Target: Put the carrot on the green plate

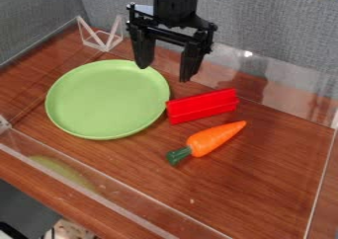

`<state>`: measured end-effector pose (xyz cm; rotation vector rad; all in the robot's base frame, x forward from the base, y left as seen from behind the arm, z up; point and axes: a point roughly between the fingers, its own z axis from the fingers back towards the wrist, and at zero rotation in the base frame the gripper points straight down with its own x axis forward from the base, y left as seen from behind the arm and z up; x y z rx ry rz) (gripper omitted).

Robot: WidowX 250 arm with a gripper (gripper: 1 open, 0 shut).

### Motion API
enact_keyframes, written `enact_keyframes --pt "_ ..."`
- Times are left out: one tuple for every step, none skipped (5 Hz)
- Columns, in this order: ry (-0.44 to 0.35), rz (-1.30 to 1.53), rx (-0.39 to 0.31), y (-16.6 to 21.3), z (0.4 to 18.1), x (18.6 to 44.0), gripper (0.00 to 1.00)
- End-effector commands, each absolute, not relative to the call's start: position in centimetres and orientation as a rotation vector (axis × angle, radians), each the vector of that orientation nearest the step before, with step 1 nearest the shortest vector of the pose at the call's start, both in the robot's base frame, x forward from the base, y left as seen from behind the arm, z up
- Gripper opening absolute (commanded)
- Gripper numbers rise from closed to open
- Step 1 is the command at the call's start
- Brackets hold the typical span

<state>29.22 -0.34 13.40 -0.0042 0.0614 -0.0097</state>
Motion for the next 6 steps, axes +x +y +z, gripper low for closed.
enact_keyframes --pt "0.075 -0.198 -0.006 -2.3 11.8 29.6 1.00" --pt "0.076 -0.405 -0.004 -5.4 9.7 30.0 1.00" --pt "0.080 -0.397 -0.001 -7.7 7.9 29.6 1.00" --pt "0.087 -0.365 0.008 -8.7 6.5 28.7 1.00" --pt "0.087 -0.330 0.002 -8.9 5.4 28.0 1.00" --pt "0.084 -0.308 0.001 -7.9 4.0 27.8 0.00"
